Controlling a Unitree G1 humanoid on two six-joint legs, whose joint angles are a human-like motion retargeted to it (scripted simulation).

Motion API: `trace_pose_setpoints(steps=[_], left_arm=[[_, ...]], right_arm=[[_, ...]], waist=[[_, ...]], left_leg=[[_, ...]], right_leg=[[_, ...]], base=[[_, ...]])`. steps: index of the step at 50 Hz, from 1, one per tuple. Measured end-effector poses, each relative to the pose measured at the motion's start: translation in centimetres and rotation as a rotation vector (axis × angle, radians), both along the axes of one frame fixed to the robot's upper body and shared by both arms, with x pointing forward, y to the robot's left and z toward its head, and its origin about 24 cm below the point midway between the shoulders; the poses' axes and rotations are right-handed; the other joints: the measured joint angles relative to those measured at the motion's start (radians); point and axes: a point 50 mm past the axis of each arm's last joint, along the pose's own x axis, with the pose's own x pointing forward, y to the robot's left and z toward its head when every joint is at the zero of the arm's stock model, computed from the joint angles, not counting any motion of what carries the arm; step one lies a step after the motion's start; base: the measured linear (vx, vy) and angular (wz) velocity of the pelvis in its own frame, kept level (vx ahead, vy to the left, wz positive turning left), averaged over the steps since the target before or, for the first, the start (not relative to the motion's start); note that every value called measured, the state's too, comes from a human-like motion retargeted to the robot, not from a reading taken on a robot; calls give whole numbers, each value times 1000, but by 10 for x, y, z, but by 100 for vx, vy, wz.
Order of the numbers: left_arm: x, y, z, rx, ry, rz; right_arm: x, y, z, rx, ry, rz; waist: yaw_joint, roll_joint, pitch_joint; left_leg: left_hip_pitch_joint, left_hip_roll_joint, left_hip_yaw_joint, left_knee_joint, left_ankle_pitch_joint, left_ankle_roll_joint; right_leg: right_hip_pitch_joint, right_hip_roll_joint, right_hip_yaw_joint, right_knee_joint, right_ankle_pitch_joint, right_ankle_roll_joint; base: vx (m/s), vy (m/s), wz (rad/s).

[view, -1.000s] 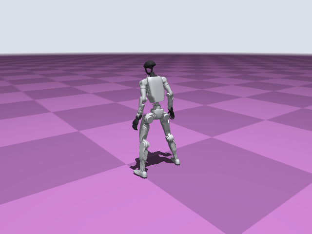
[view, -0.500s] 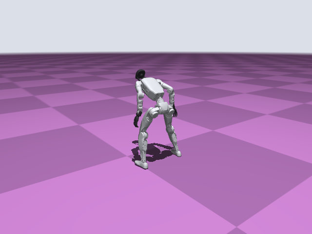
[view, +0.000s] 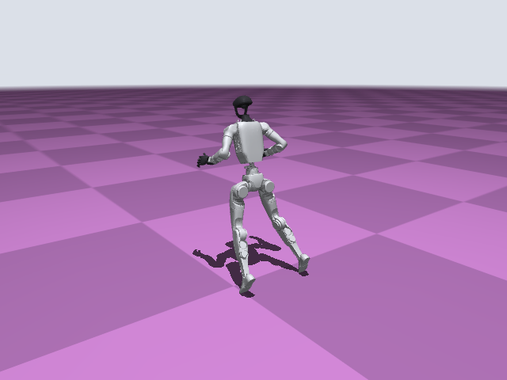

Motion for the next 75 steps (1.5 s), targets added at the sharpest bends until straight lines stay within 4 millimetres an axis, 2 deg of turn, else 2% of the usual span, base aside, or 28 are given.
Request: trace_pose_setpoints(steps=[2, 5, 9, 12, 15, 16, 17, 18, 20, 22, 23, 25, 27, 28, 30, 32, 35, 38, 40, 45, 51, 55, 58, 60, 63, 68, 71, 75], left_arm=[[-5, 3, -14, -32, 41, 62], [-3, 12, -28, -26, 83, 141], [2, 21, -58, -6, 240, 146], [4, 25, -80, -8, 372, 123], [4, 31, -93, 25, 473, 98], [5, 32, -95, 45, 490, 82], [7, 32, -96, 70, 504, 67], [8, 32, -97, 103, 515, 50], [17, 34, -95, 168, 529, 42], [26, 45, -93, 203, 547, 96], [24, 51, -98, 198, 570, 141], [10, 59, -116, 151, 656, 275], [-2, 56, -132, 38, 705, 398], [-4, 51, -136, -15, 713, 421], [-18, 43, -145, -29, 736, 389], [-33, 40, -152, 49, 779, 310], [-48, 38, -161, 68, 826, 288], [-70, 37, -173, -93, 874, 366], [-84, 37, -180, -186, 895, 427], [-93, 32, -185, -244, 892, 469], [-69, 27, -180, -115, 889, 319], [-52, 22, -175, -36, 878, 213], [-51, 17, -175, -15, 875, 168], [-52, 15, -176, -13, 881, 145], [-60, 15, -180, -18, 913, 132], [-80, 17, -193, -61, 997, 221], [-87, 17, -203, -39, 1083, 275], [-92, 18, -209, 65, 1188, 249]], right_arm=[[-2, -6, -25, -9, 94, -56], [-1, -14, -63, -23, 225, -151], [-9, -24, -109, -48, 435, -238], [-18, -31, -130, -76, 563, -240], [-25, -38, -134, -129, 628, -209], [-26, -42, -131, -148, 626, -200], [-26, -45, -128, -164, 620, -194], [-24, -48, -123, -173, 604, -190], [-11, -51, -112, -175, 550, -183], [10, -46, -107, -166, 500, -190], [15, -42, -110, -164, 491, -224], [19, -32, -125, -155, 499, -333], [21, -20, -135, -132, 526, -362], [22, -15, -137, -124, 535, -340], [11, -10, -141, -145, 536, -316], [-5, -11, -142, -181, 555, -272], [-18, -13, -146, -76, 581, -297], [-30, -14, -157, 97, 634, -351], [-37, -15, -162, 147, 671, -364], [-38, -19, -164, 83, 689, -364], [-14, -14, -165, -71, 688, -322], [-12, -10, -170, -126, 732, -261], [-29, -7, -180, -137, 807, -221], [-43, -7, -187, -131, 874, -199], [-69, -8, -199, -104, 980, -199], [-108, -6, -215, -53, 1127, -235], [-116, -3, -222, -63, 1194, -260], [-105, 2, -224, -86, 1207, -215]], waist=[[4, -8, 20], [16, -35, 77], [20, -59, 138], [24, -65, 174], [42, -44, 202], [46, -35, 218], [47, -30, 239], [43, -30, 268], [24, -34, 342], [13, -16, 411], [5, -17, 436], [-24, -27, 444], [-35, -29, 444], [-34, -26, 444], [-46, -23, 444], [-49, -15, 444], [-38, -8, 431], [-36, -13, 403], [-31, -20, 367], [-8, -30, 307], [-5, -44, 312], [-3, -40, 314], [1, -37, 282], [0, -30, 245], [12, -29, 174], [23, -27, 54], [32, -28, 9], [36, -27, -30]], left_leg=[[-19, -4, 58, 61, -83, 16], [-79, 41, 238, 86, -148, 44], [-116, 68, 384, -112, -245, 17], [-137, 62, 420, -283, -352, -1], [-180, 102, 397, -379, -527, -35], [-193, 110, 375, -385, -554, -44], [-204, 105, 345, -383, -557, -41], [-210, 76, 298, -363, -511, -14], [-328, 11, 169, -120, -356, 131], [-589, 26, 60, 425, -418, 152], [-660, 37, 42, 608, -490, 128], [-721, 58, 37, 817, -615, 121], [-748, 70, 44, 899, -638, 179], [-758, 77, 48, 918, -628, 197], [-700, 89, 69, 909, -618, 163], [-601, 94, 89, 827, -597, 156], [-462, 94, 119, 622, -523, 157], [-322, 84, 156, 375, -420, 122], [-251, 76, 184, 213, -357, 99], [-159, 57, 241, -64, -285, 66], [-113, 39, 312, -228, -327, 64], [-102, 28, 315, -276, -331, 66], [-88, 21, 312, -289, -340, 59], [-77, 18, 305, -302, -346, 58], [-50, 12, 299, -313, -374, 57], [-18, 12, 280, -299, -420, 75], [4, 12, 279, -303, -436, 84], [16, 16, 278, -290, -449, 89]], right_leg=[[-24, 23, 15, 105, -81, -18], [-91, -12, -71, 165, -177, -27], [-109, -45, -189, -56, -301, 52], [-136, -47, -226, -224, -384, 99], [-202, 15, -226, -311, -541, 101], [-225, 32, -207, -316, -575, 101], [-244, 38, -178, -313, -584, 101], [-255, 21, -128, -298, -544, 101], [-357, -15, 7, -94, -437, -3], [-612, 30, 85, 444, -525, -56], [-689, 29, 93, 633, -585, -34], [-745, 0, 75, 836, -714, -75], [-780, -5, 70, 924, -758, -185], [-796, 3, 74, 946, -751, -215], [-731, -24, 53, 940, -728, -178], [-626, -29, 28, 864, -702, -169], [-498, -22, -13, 677, -611, -154], [-349, -21, -56, 421, -511, -99], [-272, -18, -76, 248, -451, -61], [-180, -17, -111, -41, -379, -4], [-151, -30, -157, -185, -414, 36], [-143, -36, -170, -220, -416, 40], [-128, -45, -184, -220, -421, 72], [-94, -45, -198, -261, -420, 69], [-57, -50, -210, -283, -441, 79], [6, -53, -241, -301, -492, 57], [23, -55, -241, -293, -508, 50], [31, -53, -236, -273, -523, 48]], base=[[125, 8, 5], [111, 6, -4], [108, 4, 17], [112, -1, 7], [113, -13, -20], [113, -6, -17], [111, 9, -6], [102, 23, 3], [82, 30, 3], [68, 14, -19], [74, 9, -12], [76, 7, 1], [56, 4, -16], [52, 4, -13], [61, 5, 19], [51, 2, 19], [34, 0, -4], [30, 3, -2], [27, 2, -6], [17, 3, -10], [2, 1, -2], [0, 0, 0], [9, 3, 16], [13, 3, 22], [17, 3, 13], [16, 2, 14], [10, 0, 3], [3, 0, -1]])
